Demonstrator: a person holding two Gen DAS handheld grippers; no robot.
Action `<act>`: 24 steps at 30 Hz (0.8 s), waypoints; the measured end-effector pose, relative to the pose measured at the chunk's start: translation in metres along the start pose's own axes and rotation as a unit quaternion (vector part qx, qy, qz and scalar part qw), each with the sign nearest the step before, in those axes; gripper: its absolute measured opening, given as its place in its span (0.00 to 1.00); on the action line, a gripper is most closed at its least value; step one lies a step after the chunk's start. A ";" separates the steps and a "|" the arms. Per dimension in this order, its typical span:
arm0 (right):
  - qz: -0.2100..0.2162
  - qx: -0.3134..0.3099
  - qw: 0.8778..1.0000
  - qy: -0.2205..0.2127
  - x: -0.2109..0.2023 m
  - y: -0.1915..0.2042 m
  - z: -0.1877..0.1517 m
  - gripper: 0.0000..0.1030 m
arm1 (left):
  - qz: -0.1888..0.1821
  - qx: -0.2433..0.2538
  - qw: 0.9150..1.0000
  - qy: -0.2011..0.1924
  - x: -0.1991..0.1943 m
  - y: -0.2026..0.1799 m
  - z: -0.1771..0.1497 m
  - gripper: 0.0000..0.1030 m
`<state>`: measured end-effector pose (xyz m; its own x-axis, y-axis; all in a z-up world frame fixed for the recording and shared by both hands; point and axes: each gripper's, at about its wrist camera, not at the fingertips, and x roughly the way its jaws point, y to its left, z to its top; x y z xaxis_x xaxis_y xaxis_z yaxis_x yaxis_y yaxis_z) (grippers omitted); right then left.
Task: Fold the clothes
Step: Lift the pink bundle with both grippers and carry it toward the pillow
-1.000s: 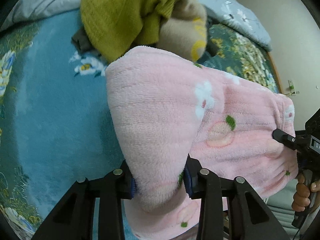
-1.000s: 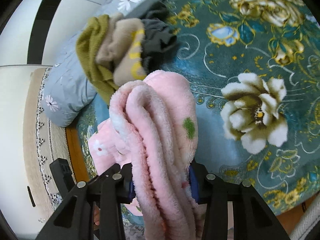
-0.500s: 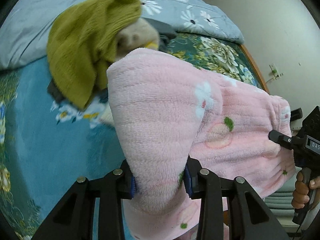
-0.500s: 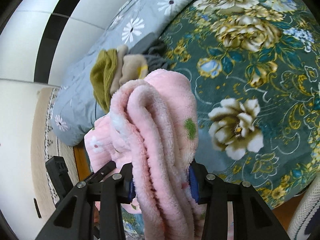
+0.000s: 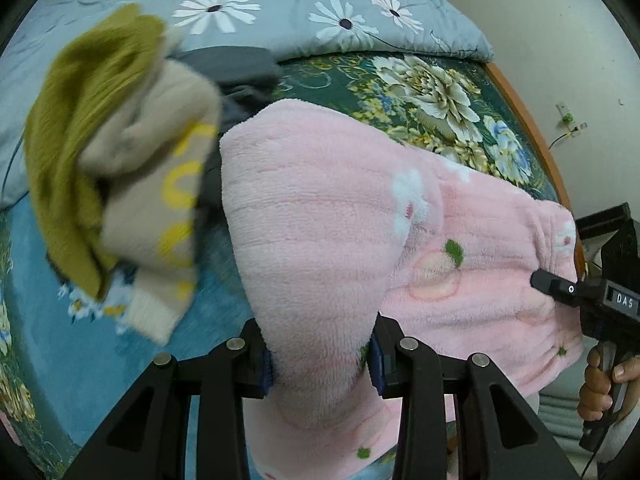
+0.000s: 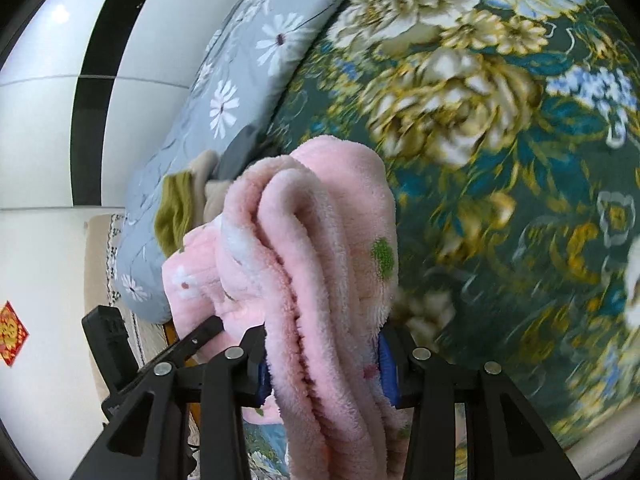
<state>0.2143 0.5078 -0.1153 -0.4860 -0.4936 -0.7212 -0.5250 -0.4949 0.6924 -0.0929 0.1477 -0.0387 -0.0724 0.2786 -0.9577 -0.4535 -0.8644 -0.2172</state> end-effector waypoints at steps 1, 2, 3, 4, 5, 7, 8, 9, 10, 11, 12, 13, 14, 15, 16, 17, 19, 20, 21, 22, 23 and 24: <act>0.002 0.003 1.000 0.000 -0.003 -0.009 0.013 0.42 | 0.003 0.002 1.000 0.003 0.008 -0.012 0.011 0.37; 0.004 0.005 1.000 -0.001 -0.007 -0.017 0.025 0.42 | 0.006 0.004 1.000 0.005 0.016 -0.024 0.022 0.37; 0.006 0.007 1.000 -0.004 -0.011 -0.024 0.037 0.42 | 0.006 0.008 1.000 0.008 0.022 -0.036 0.031 0.37; 0.008 0.009 1.000 -0.007 -0.015 -0.032 0.049 0.42 | 0.007 0.011 1.000 0.010 0.029 -0.048 0.040 0.37; 0.010 0.013 1.000 -0.011 -0.019 -0.040 0.061 0.42 | 0.006 0.015 1.000 0.011 0.035 -0.060 0.048 0.37; 0.015 0.021 1.000 -0.018 -0.027 -0.055 0.086 0.42 | 0.005 0.027 1.000 0.013 0.047 -0.085 0.068 0.37; 0.017 0.024 0.999 -0.022 -0.031 -0.062 0.099 0.42 | 0.004 0.033 0.999 0.014 0.053 -0.097 0.077 0.37; 0.018 0.027 0.999 -0.027 -0.035 -0.070 0.114 0.42 | 0.005 0.043 0.999 0.013 0.060 -0.108 0.089 0.37; 0.019 0.030 0.999 -0.032 -0.038 -0.076 0.127 0.42 | 0.005 0.052 0.999 0.013 0.066 -0.119 0.100 0.37; 0.021 0.034 0.999 -0.038 -0.041 -0.082 0.139 0.42 | 0.005 0.060 0.998 0.013 0.072 -0.129 0.113 0.37; 0.023 0.037 0.998 -0.044 -0.044 -0.088 0.151 0.42 | 0.004 0.068 0.998 0.012 0.077 -0.139 0.125 0.37; 0.026 0.041 0.998 -0.050 -0.048 -0.093 0.163 0.42 | 0.004 0.075 0.997 0.011 0.083 -0.148 0.136 0.37; 0.028 0.045 0.997 -0.055 -0.050 -0.098 0.173 0.42 | 0.003 0.079 0.997 0.011 0.087 -0.153 0.145 0.37; 0.031 0.048 0.997 -0.060 -0.053 -0.103 0.183 0.42 | 0.001 0.084 0.996 0.011 0.093 -0.161 0.157 0.37; 0.032 0.051 0.996 -0.064 -0.055 -0.107 0.193 0.42 | -0.001 0.089 0.996 0.011 0.099 -0.169 0.169 0.37; 0.033 0.054 0.996 -0.069 -0.057 -0.111 0.204 0.42 | -0.003 0.094 0.996 0.011 0.104 -0.176 0.181 0.37; 0.035 0.058 0.995 -0.078 -0.061 -0.119 0.226 0.42 | -0.005 0.104 0.995 0.011 0.116 -0.190 0.202 0.37; 0.034 0.059 0.994 -0.081 -0.062 -0.123 0.237 0.43 | -0.006 0.107 0.994 0.011 0.121 -0.196 0.211 0.37; 0.034 0.060 0.994 -0.085 -0.063 -0.126 0.249 0.42 | -0.006 0.110 0.994 0.011 0.126 -0.202 0.220 0.37; 0.033 0.061 0.994 -0.087 -0.063 -0.129 0.258 0.42 | -0.007 0.113 0.993 0.011 0.131 -0.207 0.229 0.37; 0.033 0.062 0.993 -0.090 -0.062 -0.132 0.265 0.42 | -0.008 0.115 0.993 0.013 0.137 -0.211 0.237 0.37; 0.032 0.063 0.993 -0.092 -0.062 -0.135 0.273 0.42 | -0.009 0.117 0.993 0.014 0.143 -0.216 0.245 0.37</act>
<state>0.1242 0.8005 -0.1693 -0.6344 -0.3765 -0.6751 -0.5667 -0.3674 0.7375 -0.2232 0.4766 -0.0828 -0.0386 0.2778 -0.9599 -0.6481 -0.7381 -0.1875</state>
